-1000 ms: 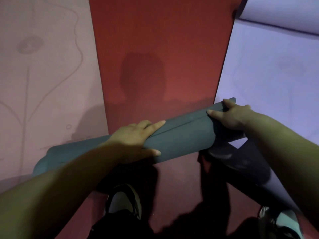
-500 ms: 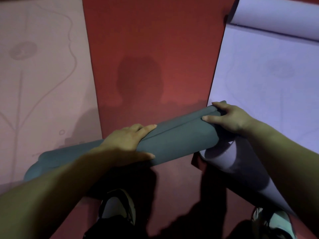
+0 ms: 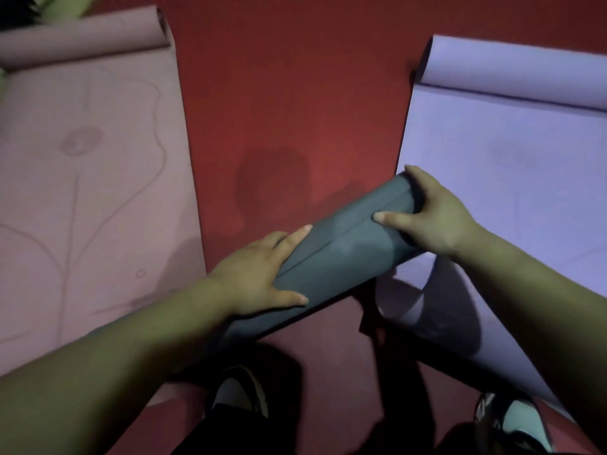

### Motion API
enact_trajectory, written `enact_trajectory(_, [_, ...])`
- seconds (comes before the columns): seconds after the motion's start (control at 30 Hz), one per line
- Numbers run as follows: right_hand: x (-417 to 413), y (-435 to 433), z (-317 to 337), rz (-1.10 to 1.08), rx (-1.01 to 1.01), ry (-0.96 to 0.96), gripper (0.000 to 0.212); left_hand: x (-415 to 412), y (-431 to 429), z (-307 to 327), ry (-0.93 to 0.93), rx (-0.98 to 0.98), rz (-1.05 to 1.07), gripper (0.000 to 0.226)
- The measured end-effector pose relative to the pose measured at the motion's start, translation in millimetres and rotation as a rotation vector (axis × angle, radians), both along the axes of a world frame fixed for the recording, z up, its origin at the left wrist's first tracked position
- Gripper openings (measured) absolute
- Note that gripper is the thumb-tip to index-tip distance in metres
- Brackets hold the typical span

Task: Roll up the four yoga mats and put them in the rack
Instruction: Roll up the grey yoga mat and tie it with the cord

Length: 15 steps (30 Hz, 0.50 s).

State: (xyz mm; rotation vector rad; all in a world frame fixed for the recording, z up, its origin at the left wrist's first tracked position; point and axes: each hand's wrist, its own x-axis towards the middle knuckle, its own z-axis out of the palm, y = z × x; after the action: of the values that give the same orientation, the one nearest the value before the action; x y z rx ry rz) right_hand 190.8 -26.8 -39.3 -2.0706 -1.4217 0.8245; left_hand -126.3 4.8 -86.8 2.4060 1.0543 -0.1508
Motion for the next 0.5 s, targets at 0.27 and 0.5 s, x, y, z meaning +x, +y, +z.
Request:
enact_trajectory(0.27, [-59, -22, 110, -0.035, 0.211, 0.038, 0.108, 3, -16, 119, -0.16, 0.024, 0.043, 0.139])
enact_trajectory(0.5, [-81, -47, 213, 0.038, 0.397, 0.024, 0.106, 4, -35, 212, -0.234, 0.069, 0.08, 0.119])
